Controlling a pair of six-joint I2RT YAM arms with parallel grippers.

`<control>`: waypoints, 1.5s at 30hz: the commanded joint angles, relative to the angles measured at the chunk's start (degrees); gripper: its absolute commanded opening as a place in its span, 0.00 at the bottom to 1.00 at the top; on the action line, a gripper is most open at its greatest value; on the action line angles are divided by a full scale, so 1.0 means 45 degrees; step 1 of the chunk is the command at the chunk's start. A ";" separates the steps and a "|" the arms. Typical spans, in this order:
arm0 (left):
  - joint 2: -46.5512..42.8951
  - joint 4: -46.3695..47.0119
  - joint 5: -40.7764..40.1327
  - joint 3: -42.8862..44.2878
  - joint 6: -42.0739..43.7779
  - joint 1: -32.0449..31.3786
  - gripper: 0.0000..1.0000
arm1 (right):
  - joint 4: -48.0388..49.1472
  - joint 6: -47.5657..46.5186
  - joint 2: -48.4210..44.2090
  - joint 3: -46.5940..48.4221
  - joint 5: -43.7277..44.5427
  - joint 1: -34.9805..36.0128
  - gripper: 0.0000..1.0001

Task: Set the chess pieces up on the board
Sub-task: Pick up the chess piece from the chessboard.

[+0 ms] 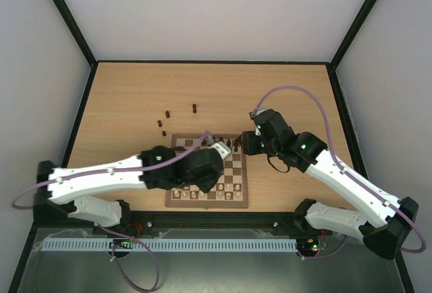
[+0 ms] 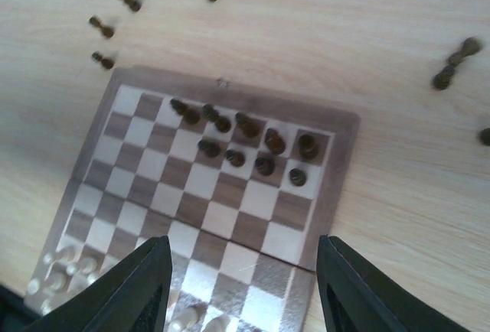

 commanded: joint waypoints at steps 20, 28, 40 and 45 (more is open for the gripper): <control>-0.5078 -0.4617 -0.3625 -0.0033 -0.4618 0.0327 0.08 | -0.1438 0.0331 0.5275 0.1662 -0.0305 0.6600 0.43; -0.5589 -0.4799 -0.3771 -0.0279 -0.4693 0.0330 0.08 | -0.1439 0.0304 0.6927 0.2480 -0.0341 0.7357 0.40; -0.6269 -0.4912 -0.3709 -0.0644 -0.4829 0.0330 0.09 | -0.1842 0.0457 0.8490 0.3116 0.0138 0.7458 0.28; -0.6453 -0.4912 -0.3689 -0.0785 -0.4863 0.0327 0.08 | -0.1874 0.0427 0.8734 0.3156 -0.0003 0.7458 0.24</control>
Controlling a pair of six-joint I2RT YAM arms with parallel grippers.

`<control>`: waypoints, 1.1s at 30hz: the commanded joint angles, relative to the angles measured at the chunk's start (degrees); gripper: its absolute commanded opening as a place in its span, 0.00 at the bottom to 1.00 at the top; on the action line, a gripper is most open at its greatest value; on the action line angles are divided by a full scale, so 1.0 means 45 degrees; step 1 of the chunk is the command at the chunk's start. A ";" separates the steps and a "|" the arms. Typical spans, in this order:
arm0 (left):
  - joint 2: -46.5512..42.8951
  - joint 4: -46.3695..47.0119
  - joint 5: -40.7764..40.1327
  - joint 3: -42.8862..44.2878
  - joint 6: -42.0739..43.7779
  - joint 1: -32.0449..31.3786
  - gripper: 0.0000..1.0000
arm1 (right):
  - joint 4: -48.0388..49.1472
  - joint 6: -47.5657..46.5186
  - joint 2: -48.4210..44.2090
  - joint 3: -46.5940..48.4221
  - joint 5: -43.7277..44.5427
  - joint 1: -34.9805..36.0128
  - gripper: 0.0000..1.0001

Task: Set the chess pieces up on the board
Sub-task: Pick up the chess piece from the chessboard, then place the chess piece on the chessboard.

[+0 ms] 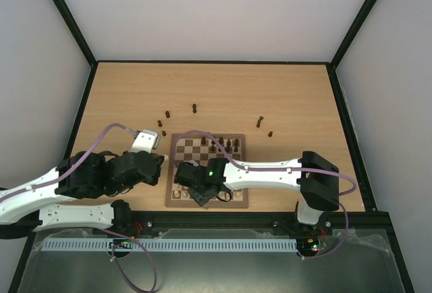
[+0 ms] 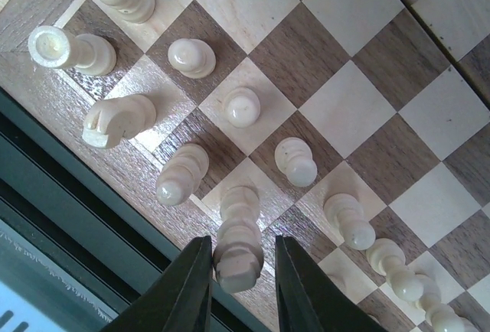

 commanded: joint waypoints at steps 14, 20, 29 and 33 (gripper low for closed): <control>-0.0288 -0.0299 -0.0189 -0.0411 -0.0176 0.0055 0.08 | -0.1042 0.0171 0.0047 0.0276 0.0180 0.0080 0.10; -0.0232 -0.0229 -0.0211 -0.0427 -0.0186 0.0060 0.08 | -0.1336 0.0427 -0.0640 -0.0041 0.0410 0.0080 0.10; 0.0076 -0.0069 -0.0173 -0.0440 -0.0139 0.0055 0.09 | -0.1289 0.0631 -0.1169 -0.0794 0.0551 0.0080 0.10; 0.0235 -0.0008 -0.0133 -0.0439 -0.0100 0.0055 0.08 | -0.1167 0.0753 -0.1373 -0.1106 0.0613 0.0080 0.10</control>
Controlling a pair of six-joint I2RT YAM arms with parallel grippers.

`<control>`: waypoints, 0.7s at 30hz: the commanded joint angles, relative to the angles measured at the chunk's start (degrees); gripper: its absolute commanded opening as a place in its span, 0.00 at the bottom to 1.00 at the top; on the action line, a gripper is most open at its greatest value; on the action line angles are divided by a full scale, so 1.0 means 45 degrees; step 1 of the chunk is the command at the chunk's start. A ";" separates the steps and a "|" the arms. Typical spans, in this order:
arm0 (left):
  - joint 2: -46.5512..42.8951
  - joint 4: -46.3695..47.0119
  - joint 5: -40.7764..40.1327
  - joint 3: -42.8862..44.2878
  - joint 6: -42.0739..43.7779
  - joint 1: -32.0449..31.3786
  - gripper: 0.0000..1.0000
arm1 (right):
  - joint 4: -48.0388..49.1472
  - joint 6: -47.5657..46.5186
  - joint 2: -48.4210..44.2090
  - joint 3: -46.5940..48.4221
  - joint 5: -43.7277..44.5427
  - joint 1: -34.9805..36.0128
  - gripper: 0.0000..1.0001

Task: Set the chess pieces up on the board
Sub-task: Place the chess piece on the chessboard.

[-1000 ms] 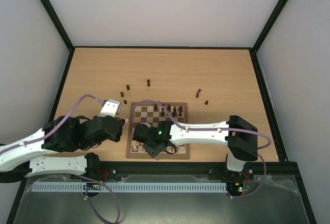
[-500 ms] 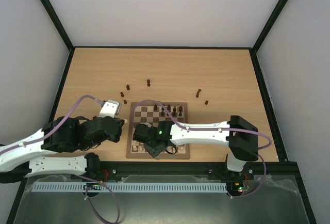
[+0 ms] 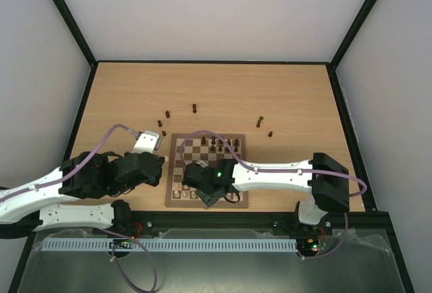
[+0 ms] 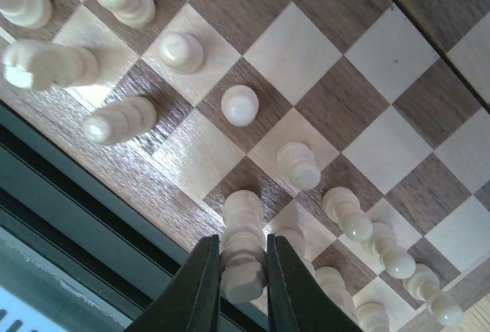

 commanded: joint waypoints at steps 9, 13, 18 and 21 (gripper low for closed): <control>0.0434 0.0150 -0.0054 -0.0128 0.0009 0.0055 0.08 | -0.0394 0.0397 -0.0734 -0.0798 0.0389 0.0077 0.10; 0.0555 0.0173 -0.0032 -0.0109 0.0009 0.0055 0.08 | -0.0252 0.0383 -0.0785 -0.0870 0.0355 0.0080 0.10; 0.0589 0.0226 -0.0028 -0.0155 -0.0011 0.0059 0.08 | -0.0095 0.0338 -0.0788 -0.0903 0.0285 0.0075 0.10; 0.0620 0.0248 -0.0024 -0.0182 -0.0029 0.0055 0.08 | -0.0020 0.0299 -0.0743 -0.0865 0.0265 0.0080 0.10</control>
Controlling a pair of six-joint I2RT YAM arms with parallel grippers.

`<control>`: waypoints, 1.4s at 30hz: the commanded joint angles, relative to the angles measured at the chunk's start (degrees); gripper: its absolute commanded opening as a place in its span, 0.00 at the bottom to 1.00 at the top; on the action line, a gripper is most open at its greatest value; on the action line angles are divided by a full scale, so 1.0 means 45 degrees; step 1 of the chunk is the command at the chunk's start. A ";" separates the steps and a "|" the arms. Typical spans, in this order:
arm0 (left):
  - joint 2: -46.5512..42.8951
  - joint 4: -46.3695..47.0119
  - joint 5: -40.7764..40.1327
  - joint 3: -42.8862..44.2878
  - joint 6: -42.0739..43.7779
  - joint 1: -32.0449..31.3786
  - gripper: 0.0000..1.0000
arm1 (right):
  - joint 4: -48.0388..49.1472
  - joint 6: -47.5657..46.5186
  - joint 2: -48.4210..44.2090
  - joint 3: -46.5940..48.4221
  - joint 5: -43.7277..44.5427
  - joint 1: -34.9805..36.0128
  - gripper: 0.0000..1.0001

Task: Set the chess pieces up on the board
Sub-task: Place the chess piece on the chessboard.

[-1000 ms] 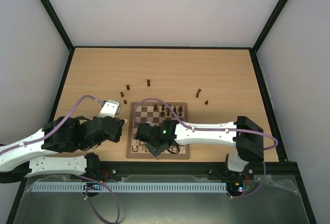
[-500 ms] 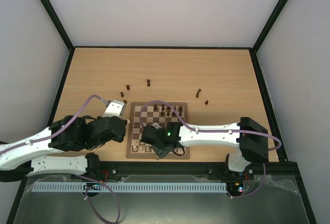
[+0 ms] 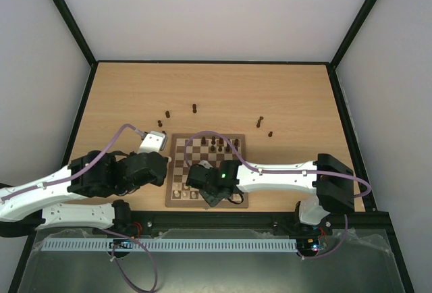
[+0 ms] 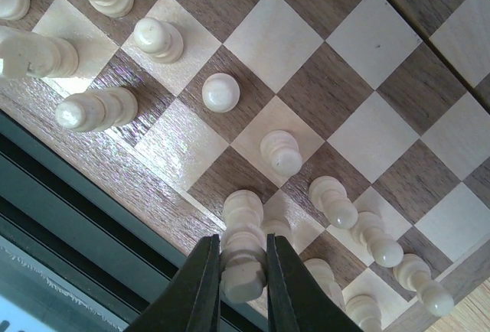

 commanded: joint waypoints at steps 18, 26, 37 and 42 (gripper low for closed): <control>-0.0031 0.0134 -0.0009 -0.0333 -0.0050 0.0055 0.08 | 0.0165 -0.0080 0.0156 -0.0076 -0.0080 0.0080 0.11; -0.0065 0.0183 0.0025 -0.0389 -0.0050 0.0055 0.08 | 0.0185 -0.0061 0.0252 -0.0134 -0.0139 0.0080 0.11; -0.0011 0.0250 0.0012 -0.0387 0.0044 0.0055 0.08 | 0.0148 -0.0004 0.0324 -0.0168 -0.0112 0.0088 0.17; 0.0060 0.0269 0.0040 -0.0353 0.0086 0.0055 0.08 | 0.0201 -0.0050 0.0068 -0.0025 -0.0115 0.0077 0.25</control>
